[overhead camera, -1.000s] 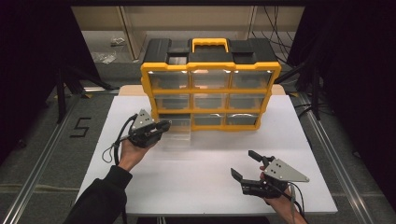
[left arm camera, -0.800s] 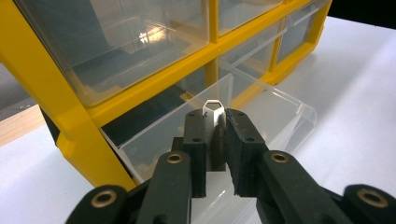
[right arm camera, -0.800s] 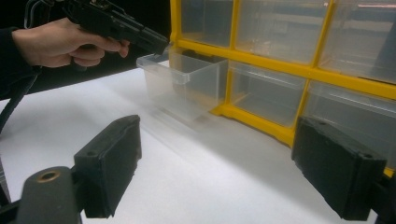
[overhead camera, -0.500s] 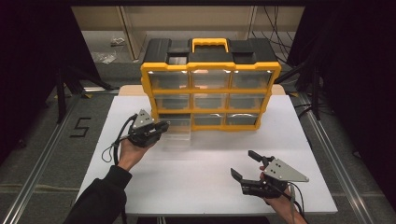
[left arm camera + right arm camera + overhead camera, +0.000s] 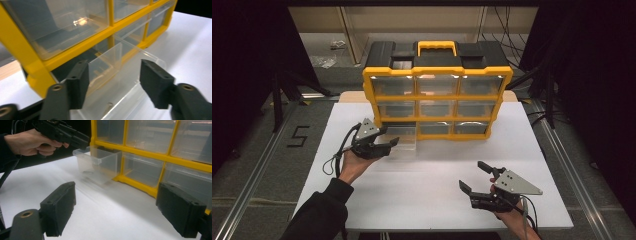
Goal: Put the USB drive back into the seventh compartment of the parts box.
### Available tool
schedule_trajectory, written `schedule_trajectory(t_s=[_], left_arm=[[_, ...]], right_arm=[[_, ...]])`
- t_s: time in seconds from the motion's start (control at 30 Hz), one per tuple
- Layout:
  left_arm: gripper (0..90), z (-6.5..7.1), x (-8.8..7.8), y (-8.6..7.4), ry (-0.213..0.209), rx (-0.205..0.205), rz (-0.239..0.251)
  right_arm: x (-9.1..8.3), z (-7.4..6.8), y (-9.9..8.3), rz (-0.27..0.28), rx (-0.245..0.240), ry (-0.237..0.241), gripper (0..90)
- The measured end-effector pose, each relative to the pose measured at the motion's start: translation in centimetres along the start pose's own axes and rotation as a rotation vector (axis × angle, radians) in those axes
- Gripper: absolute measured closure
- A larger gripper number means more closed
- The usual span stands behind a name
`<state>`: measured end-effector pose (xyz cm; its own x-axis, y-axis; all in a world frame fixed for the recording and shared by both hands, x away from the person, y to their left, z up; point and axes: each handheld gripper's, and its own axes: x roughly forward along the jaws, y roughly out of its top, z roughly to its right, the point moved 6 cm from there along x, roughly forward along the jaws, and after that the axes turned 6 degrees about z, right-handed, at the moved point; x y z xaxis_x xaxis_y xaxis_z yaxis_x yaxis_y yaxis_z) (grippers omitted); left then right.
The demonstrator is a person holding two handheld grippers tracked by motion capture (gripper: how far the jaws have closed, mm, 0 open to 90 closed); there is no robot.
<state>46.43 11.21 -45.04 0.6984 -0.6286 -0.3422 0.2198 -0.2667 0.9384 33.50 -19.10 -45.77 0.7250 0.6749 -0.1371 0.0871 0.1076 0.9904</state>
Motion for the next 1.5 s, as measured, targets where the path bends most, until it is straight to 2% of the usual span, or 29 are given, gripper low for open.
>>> schedule_trajectory(t_s=[0.07, 0.17, 0.33, 0.47, 0.8, 1.07, 1.5], left_arm=[[29.1, 0.1, 0.1, -0.1, -0.005, -0.006, -0.010], [21.3, 0.2, 0.0, 0.0, -0.008, -0.040, -0.005], [15.7, 0.3, -0.7, 0.8, -0.025, -0.097, 0.052], [15.3, 0.7, -1.2, 0.9, -0.026, -0.096, 0.071], [15.7, 1.6, -1.8, 0.7, -0.078, -0.110, 0.103], [15.7, 2.5, -2.2, 0.6, -0.114, -0.104, 0.135], [15.7, 3.5, -2.4, 0.3, -0.155, -0.102, 0.152]], right_arm=[[0.0, 0.0, 0.0, 0.000, 0.000, -0.001, 17.2], [0.0, 0.0, 0.0, -0.001, 0.000, -0.001, 17.2], [0.0, 0.0, 0.0, 0.001, 0.001, -0.001, 17.2], [0.0, 0.0, 0.0, 0.002, -0.001, 0.000, 17.2], [-0.1, 0.0, 0.0, 0.002, 0.000, 0.000, 17.2], [-0.1, 0.0, 0.0, 0.002, 0.000, 0.000, 17.2], [0.0, 0.0, 0.0, -0.001, 0.001, 0.000, 17.2]])
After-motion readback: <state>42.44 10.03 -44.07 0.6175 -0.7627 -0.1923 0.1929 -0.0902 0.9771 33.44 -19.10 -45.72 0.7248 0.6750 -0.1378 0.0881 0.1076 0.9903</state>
